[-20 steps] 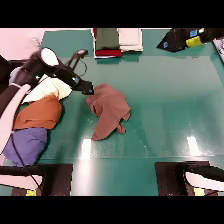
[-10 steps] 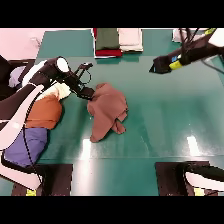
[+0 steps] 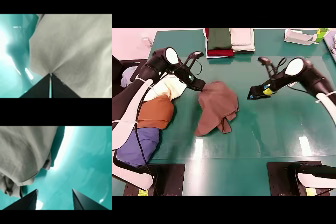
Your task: Fold the shirts.
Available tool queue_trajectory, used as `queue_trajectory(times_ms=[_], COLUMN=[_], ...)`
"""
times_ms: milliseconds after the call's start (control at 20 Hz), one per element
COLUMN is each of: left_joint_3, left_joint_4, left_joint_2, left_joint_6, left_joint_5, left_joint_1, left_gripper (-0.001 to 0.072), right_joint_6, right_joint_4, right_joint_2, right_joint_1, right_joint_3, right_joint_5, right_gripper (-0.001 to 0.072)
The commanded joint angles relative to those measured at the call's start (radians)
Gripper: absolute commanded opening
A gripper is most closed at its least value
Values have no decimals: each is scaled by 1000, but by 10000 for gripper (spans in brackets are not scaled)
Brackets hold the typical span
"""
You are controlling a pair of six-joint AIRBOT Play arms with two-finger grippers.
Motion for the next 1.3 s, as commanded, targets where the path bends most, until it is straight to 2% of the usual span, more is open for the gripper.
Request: queue_trajectory(times_ms=[0, 100, 300, 350, 400, 450, 500, 650, 800, 1050, 1250], left_joint_3=[33, 33, 33, 33, 33, 33, 34, 64, 177, 303, 312], left_joint_4=[23, 23, 16, 16, 17, 17, 17, 22, 19, -60, -125], left_joint_2=[0, 0, 0, 0, 0, 0, 4, 82, 216, 419, 475], left_joint_6=[0, 0, -2, -2, -2, -2, -1, -1, 0, 31, 55], left_joint_5=[-22, -35, -40, -40, -42, -47, -48, 0, 24, 24, 20], left_joint_1=[0, 0, 0, 0, 0, 0, 0, 7, 10, 8, 8], left_gripper=[25, 25, 25, 25, 25, 25, 25, 24, 24, 24, 24], right_joint_6=[15, 14, 4, 3, -6, -27, -31, -31, -30, -13, 64], right_joint_4=[61, 116, 178, 176, 175, 165, 146, 80, -18, -16, -43], right_joint_2=[-90, -161, -316, -348, -373, -389, -392, -311, -125, 130, 252], right_joint_1=[47, 73, 129, 143, 156, 165, 166, 145, 101, 93, 170], right_joint_3=[-23, -8, 104, 136, 164, 190, 210, 276, 382, 572, 559], right_joint_5=[-86, -140, -147, -146, -148, -149, -146, -109, -59, 53, 65], right_gripper=[496, 496, 494, 473, 331, 91, 15, 14, 14, 14, 13])
